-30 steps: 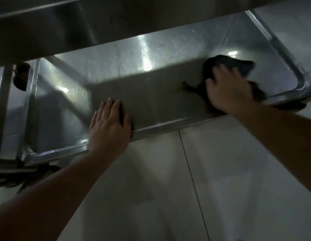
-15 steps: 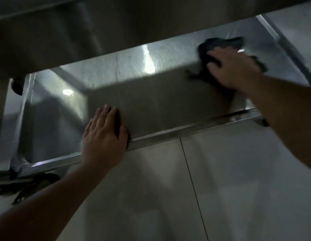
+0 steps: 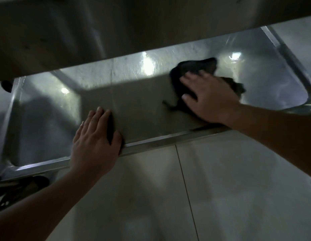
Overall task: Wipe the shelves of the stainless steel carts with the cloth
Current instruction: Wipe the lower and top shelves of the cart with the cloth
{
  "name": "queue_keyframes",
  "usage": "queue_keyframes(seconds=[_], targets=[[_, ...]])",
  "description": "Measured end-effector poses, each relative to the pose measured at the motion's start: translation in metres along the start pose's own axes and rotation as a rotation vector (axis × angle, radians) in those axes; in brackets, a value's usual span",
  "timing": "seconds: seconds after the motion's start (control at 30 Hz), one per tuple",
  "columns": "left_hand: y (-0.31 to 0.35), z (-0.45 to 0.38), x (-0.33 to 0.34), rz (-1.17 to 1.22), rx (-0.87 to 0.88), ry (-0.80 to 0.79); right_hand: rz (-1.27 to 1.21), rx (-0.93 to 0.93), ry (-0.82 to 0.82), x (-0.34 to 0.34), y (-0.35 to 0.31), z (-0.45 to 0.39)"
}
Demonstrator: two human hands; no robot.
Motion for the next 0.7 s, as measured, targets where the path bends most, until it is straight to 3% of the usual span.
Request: queue_keyframes(seconds=[0.07,0.13,0.2,0.3,0.37,0.43,0.53,0.7], targets=[[-0.001,0.000,0.000,0.001,0.016,0.004,0.011,-0.236,-0.056,0.006,-0.024,0.005],[-0.002,-0.001,0.000,-0.002,0.016,0.008,-0.003,-0.301,-0.072,0.000,-0.005,-0.006],[-0.003,0.000,-0.001,0.000,0.006,0.015,-0.022,-0.085,0.009,-0.013,0.049,-0.028],[0.000,0.000,0.000,-0.010,0.001,0.003,0.028,0.419,0.110,-0.027,0.144,-0.052],[0.000,0.000,0.000,-0.018,-0.011,0.010,0.030,0.622,0.061,-0.023,0.158,-0.064],[0.002,-0.001,-0.001,-0.017,-0.018,0.011,-0.001,0.654,0.047,-0.019,0.129,-0.078],[0.003,-0.001,-0.001,-0.014,-0.039,0.010,-0.031,0.492,0.061,-0.009,0.039,-0.102],[0.005,-0.002,0.001,0.002,-0.046,-0.005,-0.053,-0.060,-0.026,0.018,-0.138,-0.095]])
Point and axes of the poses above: each hand's wrist, its own z-axis away from the middle knuckle, its own x-axis out of the palm, y = z × x, the point moved 7 cm from there along -z, towards the middle knuckle, and after that the axes turned 8 degrees about y, right-handed, at the moved point
